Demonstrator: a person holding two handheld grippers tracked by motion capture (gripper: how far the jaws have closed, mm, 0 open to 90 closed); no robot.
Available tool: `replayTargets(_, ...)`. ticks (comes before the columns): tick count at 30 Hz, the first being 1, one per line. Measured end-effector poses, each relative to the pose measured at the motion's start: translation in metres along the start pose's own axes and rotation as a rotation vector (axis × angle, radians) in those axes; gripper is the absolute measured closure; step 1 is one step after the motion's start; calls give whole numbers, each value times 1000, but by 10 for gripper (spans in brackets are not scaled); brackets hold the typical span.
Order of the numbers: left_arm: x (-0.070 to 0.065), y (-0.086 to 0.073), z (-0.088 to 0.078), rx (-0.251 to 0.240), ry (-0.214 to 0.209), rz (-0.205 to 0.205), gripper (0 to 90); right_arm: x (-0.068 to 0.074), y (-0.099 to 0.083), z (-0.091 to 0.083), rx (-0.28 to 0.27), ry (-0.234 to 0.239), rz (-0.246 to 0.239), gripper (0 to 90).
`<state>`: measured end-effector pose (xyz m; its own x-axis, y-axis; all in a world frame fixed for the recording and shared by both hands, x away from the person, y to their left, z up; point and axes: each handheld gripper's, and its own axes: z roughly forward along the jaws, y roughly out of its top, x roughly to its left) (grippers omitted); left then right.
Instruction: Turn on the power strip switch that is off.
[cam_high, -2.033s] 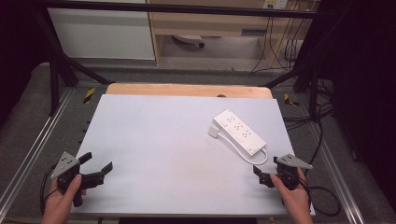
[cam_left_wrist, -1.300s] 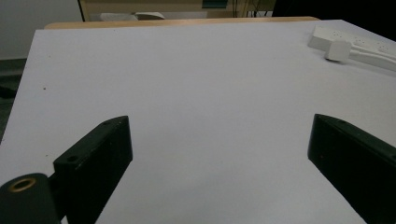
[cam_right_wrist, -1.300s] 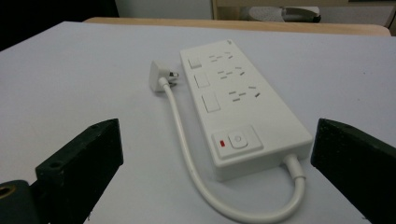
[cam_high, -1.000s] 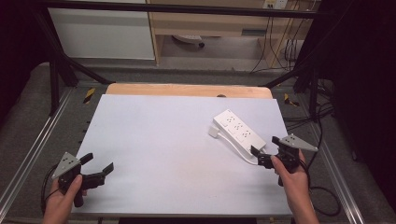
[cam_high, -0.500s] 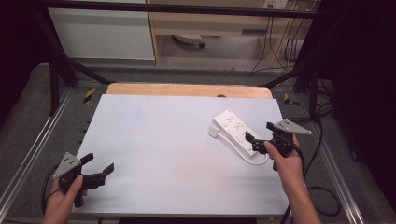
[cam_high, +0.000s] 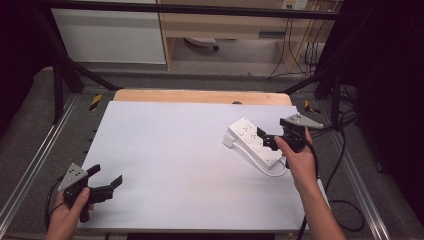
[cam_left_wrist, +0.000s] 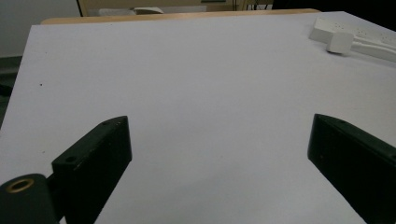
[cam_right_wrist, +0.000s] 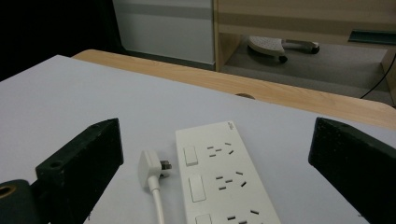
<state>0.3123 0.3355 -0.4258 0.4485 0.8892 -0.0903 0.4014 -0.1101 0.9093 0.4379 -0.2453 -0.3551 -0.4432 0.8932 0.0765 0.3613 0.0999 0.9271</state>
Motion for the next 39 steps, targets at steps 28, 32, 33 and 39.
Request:
replayTargets(28, 2, 0, 0, 2, 8, -9, 53, -7, 14, 51, 6, -37, 44, 106)
replayTargets(32, 2, 0, 0, 1, 7, -9, 53, -7, 13, 55, 8, -45, 42, 125)
replayTargets(33, 2, 0, 1, 2, 7, -9, 53, -7, 12, 56, 9, -48, 43, 132)
replayTargets(39, 2, 0, 1, 1, 6, -10, 53, -10, 9, 65, 6, -72, 50, 206)
